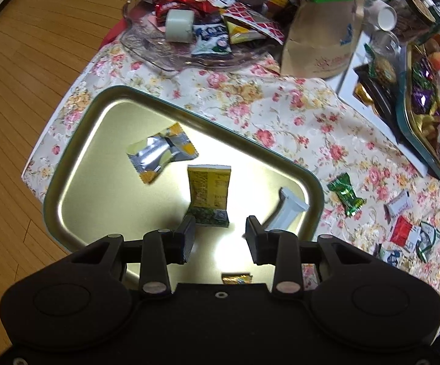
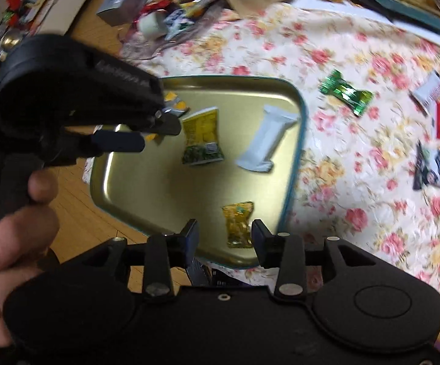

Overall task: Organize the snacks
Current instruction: 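Lower the gold candy into the tray and open the right tool, then reach the left tool to the white hawthorn bar while the right tool reaches the green-white packet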

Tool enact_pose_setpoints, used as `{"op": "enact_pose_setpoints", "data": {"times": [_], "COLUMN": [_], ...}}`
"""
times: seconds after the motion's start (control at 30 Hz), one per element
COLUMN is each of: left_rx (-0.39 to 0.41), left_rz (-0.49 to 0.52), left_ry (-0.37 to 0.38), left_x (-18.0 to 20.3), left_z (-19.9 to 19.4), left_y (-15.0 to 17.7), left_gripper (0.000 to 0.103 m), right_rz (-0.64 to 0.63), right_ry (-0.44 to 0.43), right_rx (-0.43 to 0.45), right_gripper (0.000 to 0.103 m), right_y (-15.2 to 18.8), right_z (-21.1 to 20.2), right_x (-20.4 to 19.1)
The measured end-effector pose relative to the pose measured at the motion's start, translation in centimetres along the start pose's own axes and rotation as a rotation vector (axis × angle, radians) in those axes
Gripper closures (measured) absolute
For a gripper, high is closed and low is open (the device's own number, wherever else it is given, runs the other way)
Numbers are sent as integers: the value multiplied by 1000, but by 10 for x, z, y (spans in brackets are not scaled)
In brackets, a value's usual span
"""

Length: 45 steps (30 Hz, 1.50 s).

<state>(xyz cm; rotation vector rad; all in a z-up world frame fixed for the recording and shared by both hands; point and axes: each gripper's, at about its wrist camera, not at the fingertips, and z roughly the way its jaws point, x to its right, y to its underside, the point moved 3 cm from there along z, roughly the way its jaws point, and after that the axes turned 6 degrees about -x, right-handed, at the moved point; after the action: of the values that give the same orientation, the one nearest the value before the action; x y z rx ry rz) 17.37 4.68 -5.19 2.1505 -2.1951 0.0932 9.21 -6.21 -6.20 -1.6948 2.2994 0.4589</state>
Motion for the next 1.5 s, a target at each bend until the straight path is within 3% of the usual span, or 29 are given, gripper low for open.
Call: {"op": "enact_pose_setpoints", "data": {"times": [0.53,1.07,1.3,1.5], "left_rx": [-39,-50,-11,1], "left_rz": [132,268,306,339], "left_ry": [-5,-13,-12,-9], "left_x": [56,125,158,187], "left_z": [12,23,20,19], "left_y": [18,38,31,19], "left_gripper": [58,58,58,58], "right_rz": [353,558,609,669], "right_ry": [196,215,237,229], "right_rx": [20,131,249,283], "right_gripper": [61,62,62,62], "right_y": [-14,-8,-27,-45], "right_z": [-27,-71,-95,-107], "right_x": [104,181,216,248]}}
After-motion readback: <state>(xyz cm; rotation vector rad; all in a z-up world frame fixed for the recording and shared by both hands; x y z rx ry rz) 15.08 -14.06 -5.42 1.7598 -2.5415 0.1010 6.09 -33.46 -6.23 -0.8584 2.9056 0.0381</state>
